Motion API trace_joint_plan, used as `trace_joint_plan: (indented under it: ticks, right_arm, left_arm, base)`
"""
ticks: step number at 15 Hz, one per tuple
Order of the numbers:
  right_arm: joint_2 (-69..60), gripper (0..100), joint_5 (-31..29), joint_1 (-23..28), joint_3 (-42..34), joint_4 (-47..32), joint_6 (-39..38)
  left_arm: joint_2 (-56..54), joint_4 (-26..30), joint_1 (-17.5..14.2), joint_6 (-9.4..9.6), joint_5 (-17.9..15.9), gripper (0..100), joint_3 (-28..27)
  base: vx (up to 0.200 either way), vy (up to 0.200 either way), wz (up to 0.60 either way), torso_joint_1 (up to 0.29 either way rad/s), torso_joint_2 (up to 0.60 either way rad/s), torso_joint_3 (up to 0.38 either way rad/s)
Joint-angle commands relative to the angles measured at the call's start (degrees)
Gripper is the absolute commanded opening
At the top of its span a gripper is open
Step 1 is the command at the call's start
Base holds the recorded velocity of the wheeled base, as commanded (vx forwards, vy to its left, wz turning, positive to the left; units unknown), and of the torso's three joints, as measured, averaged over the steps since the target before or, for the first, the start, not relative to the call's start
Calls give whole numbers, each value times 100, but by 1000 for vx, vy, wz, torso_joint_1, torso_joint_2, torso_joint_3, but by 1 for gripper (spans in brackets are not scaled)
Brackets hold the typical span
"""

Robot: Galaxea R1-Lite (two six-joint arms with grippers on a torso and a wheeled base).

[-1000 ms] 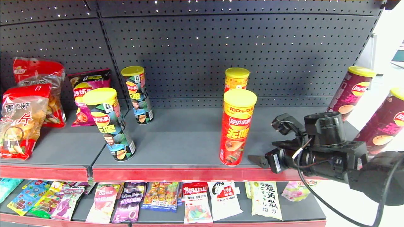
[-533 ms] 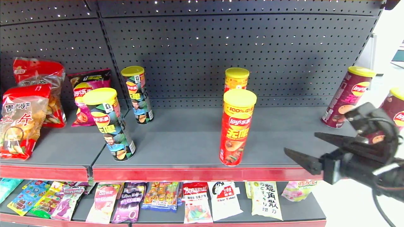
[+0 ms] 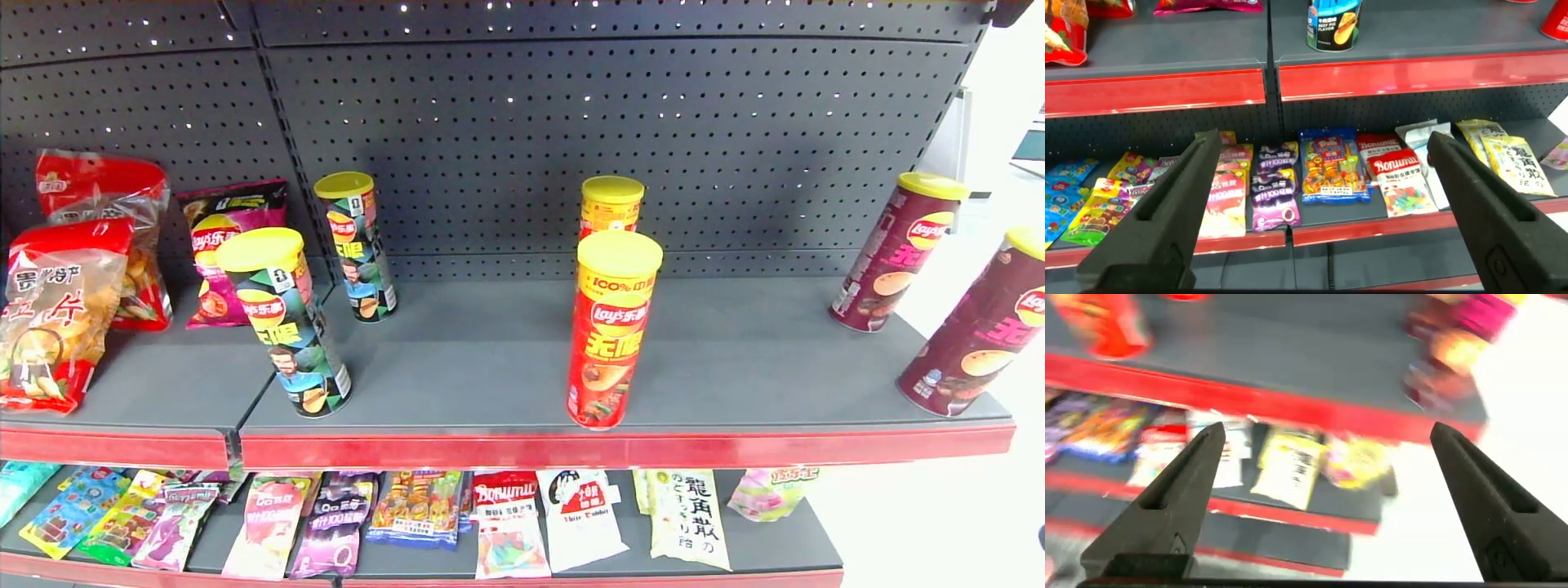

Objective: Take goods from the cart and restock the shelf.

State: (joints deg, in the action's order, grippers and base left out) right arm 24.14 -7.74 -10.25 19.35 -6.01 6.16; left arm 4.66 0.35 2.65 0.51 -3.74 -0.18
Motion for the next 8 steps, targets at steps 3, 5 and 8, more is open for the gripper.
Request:
trace_joint_plan:
  ticks: [3,5,8]
  right_arm:
    - [-1869,100,-755,454,-1056,-410,-18]
    - [-1869,100,-1511,445,-1328,-375,-18]
    - [-1588,100,-1406,445,-1328,-357,-27]
  left_arm:
    - [9,0,-1,2,-4,100,1]
    - [9,0,-1,2,-4,100,1]
    - [9,0,-1,2,-4,100,1]
  base:
    - [0,0,0,0,0,0]
    - [0,0,0,0,0,0]
    - [0,0,0,0,0,0]
